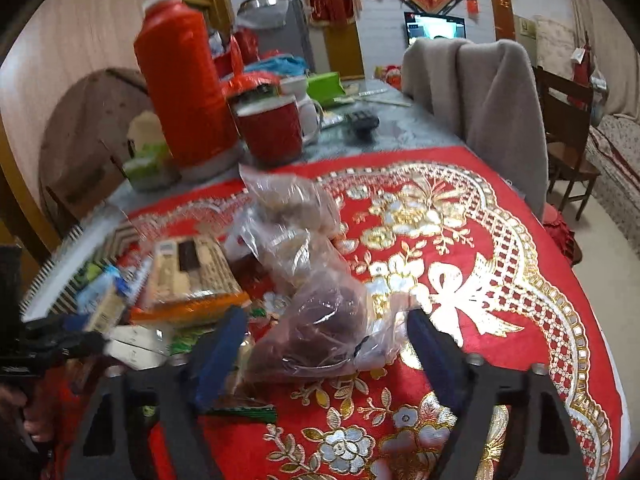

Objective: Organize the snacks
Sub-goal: 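Grasp the cracker pack with the left tool while the right tool grasps the red-date bag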

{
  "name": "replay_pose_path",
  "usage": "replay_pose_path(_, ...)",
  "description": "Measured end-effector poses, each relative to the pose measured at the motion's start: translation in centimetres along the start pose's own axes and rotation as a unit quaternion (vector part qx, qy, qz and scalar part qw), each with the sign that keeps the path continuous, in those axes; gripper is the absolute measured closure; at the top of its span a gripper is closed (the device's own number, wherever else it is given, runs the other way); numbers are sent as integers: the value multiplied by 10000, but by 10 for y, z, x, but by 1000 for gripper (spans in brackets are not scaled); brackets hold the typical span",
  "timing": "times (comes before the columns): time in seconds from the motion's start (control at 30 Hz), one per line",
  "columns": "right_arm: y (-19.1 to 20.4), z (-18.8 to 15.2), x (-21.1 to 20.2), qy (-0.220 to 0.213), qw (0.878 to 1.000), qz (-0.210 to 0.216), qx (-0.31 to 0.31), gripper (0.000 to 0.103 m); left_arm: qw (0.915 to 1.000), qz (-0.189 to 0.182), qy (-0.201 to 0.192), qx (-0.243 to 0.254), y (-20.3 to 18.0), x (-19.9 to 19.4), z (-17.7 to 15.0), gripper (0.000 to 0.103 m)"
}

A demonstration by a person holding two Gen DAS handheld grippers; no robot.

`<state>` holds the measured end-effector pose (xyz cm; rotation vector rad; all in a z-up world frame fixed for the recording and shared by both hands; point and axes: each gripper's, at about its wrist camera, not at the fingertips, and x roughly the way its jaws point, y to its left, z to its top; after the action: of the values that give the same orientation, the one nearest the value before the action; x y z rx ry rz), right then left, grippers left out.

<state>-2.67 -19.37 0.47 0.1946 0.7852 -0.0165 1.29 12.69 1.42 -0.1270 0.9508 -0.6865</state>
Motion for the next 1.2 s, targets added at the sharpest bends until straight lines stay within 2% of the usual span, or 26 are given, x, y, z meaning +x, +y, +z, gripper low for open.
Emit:
replay_pose_path(0.1, -7, 0, -1, 13, 9999, 6, 151, 52, 10000, -10, 1, 8, -1, 1, 0, 36)
replay_pose_path(0.3, -4, 1, -2, -17, 10000, -7, 75, 60, 9999, 30, 41, 162, -10, 4, 0, 23)
replay_pose_path(0.43, -2, 1, -9, -207, 9998, 18, 34, 67, 9999, -31, 9, 109, -7, 3, -1, 24)
replay_pose_path(0.47, 0, 1, -12, -276, 9996, 27, 1, 68, 10000, -46, -13, 64, -5, 2, -1, 29)
replay_pose_path(0.5, 2, 1, -14, -347, 9994, 28, -36, 68, 10000, 40, -31, 32, -4, 1, -2, 40)
replay_pose_path(0.57, 8, 1, -20, -530, 9985, 56, -141, 68, 9999, 153, -44, -19, -1, -1, -2, 48)
replay_pose_path(0.87, 7, 3, -54, -1461, 9891, 149, -127, 69, 9997, 175, -168, -62, -1, -8, -6, 49)
replay_pose_path(1.0, 8, 4, -59, -1593, 9869, 203, -131, 70, 9991, 189, -373, 81, -8, -20, -8, 49)
replay_pose_path(1.2, 17, 3, -59, -1710, 9845, 275, -284, 70, 9965, -15, -835, 65, -12, -53, -2, 49)
